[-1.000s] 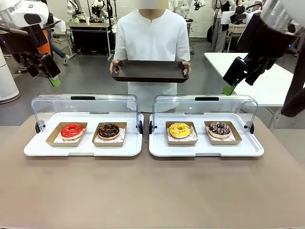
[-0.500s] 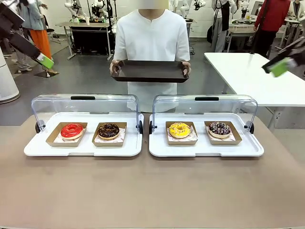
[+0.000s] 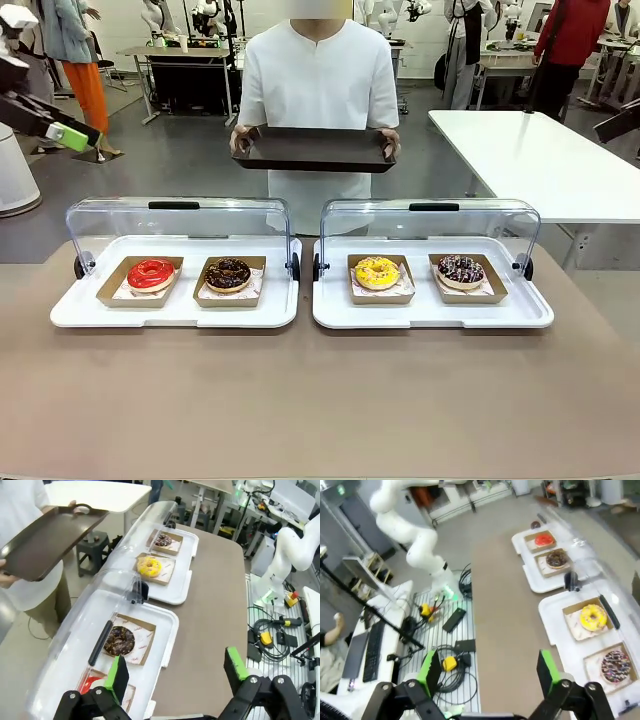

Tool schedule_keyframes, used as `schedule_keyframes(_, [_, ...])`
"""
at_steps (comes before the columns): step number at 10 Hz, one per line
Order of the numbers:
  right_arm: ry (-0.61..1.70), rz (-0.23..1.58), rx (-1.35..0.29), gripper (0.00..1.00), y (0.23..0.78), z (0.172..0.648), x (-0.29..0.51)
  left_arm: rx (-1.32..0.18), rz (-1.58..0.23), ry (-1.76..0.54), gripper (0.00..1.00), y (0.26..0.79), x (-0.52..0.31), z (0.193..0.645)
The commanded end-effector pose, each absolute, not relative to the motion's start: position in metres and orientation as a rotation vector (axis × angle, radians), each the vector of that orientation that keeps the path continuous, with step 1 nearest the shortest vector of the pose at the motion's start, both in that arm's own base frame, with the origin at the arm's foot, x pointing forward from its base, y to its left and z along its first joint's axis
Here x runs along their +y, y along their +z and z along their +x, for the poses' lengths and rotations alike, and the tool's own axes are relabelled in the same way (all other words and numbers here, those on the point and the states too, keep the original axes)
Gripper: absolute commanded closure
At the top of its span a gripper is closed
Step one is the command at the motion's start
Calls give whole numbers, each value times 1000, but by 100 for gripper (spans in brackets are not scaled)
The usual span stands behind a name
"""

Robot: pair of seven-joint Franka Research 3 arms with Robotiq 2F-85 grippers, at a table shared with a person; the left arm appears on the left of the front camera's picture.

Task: Provide the desired donut to the person.
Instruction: Pick up and lift the Paper togo box containing the Donut pointed at by the person.

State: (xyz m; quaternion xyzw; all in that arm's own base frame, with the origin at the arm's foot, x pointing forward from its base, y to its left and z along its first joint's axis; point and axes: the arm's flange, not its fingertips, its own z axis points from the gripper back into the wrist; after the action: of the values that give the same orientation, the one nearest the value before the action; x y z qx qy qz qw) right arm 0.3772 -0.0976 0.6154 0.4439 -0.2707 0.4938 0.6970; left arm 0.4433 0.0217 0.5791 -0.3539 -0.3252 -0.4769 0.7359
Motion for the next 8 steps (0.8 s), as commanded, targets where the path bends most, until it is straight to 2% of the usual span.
schedule_keyframes(1, [1012,1031,-678,0,610,390,-123,-743,-758,-997,0,576,40,447])
schedule_keyframes(4, [990,1042,-677,0,592,380,-157,-748,-798,-969,0,573,66,436])
schedule_keyframes(8, [992,942,-600,0,583,352,-183,-722,-783,-954,0,584,92,415])
